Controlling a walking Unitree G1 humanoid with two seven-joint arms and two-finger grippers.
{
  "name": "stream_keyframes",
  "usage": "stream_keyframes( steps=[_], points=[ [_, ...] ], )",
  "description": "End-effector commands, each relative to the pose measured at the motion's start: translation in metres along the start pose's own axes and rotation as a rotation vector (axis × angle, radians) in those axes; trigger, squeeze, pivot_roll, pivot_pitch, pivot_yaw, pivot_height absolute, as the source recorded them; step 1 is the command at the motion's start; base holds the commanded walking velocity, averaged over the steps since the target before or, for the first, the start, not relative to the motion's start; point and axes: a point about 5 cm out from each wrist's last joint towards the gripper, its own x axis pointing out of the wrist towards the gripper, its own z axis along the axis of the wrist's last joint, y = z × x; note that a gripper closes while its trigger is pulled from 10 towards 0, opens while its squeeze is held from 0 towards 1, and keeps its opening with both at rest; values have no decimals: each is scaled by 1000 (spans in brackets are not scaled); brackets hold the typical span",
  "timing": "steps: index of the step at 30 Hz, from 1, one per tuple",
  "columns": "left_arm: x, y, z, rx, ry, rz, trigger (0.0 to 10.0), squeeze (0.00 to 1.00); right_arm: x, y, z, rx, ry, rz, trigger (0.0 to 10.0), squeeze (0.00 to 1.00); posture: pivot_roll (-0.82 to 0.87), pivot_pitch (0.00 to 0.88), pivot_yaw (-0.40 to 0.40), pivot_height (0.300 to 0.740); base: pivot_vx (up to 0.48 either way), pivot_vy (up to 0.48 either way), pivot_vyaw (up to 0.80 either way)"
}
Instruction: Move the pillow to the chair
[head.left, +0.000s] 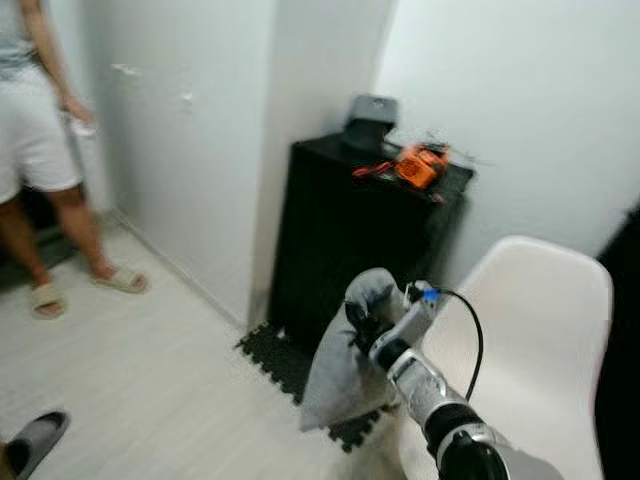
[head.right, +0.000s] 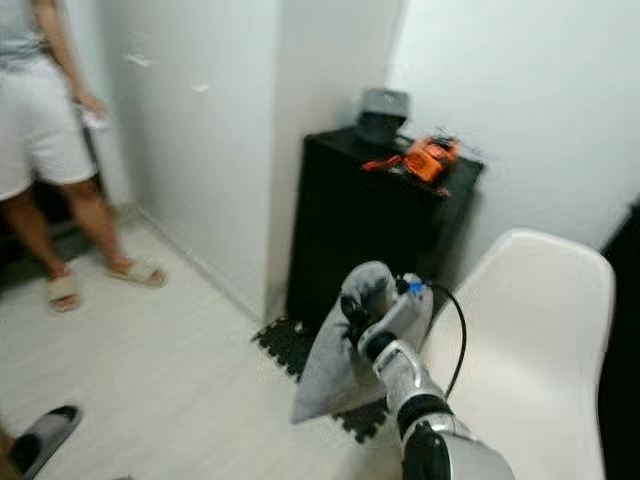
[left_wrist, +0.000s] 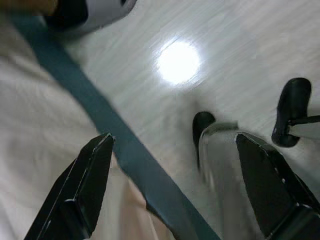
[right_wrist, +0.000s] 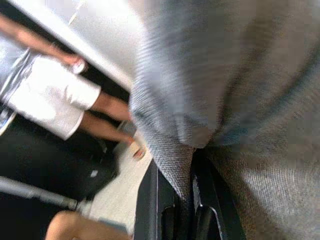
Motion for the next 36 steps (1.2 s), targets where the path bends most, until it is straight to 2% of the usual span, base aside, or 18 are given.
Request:
stream_keyframes(
  steps=[1, 13, 18, 36],
  points=[
    [0, -2, -2, -6, 11, -13, 10000, 0, 7, 10, 12, -37, -43, 44, 10000, 0, 120, 0, -115, 731, 0, 0, -781],
    [0, -1, 1, -5, 8, -21, 10000, 0, 6, 9, 11, -69, -27, 31, 10000, 0, 118, 0, -107, 731, 0, 0, -781],
    [0, -2, 1, -2, 11, -25, 10000, 0, 6, 11, -2, -100, 21, 48, 10000, 0, 117, 0, -106, 731, 0, 0, -781],
    [0, -4, -2, -37, 19, -33, 10000, 0, 9, 25, -23, -171, 109, 129, 10000, 0, 115, 0, -113, 731, 0, 0, -781]
  ],
)
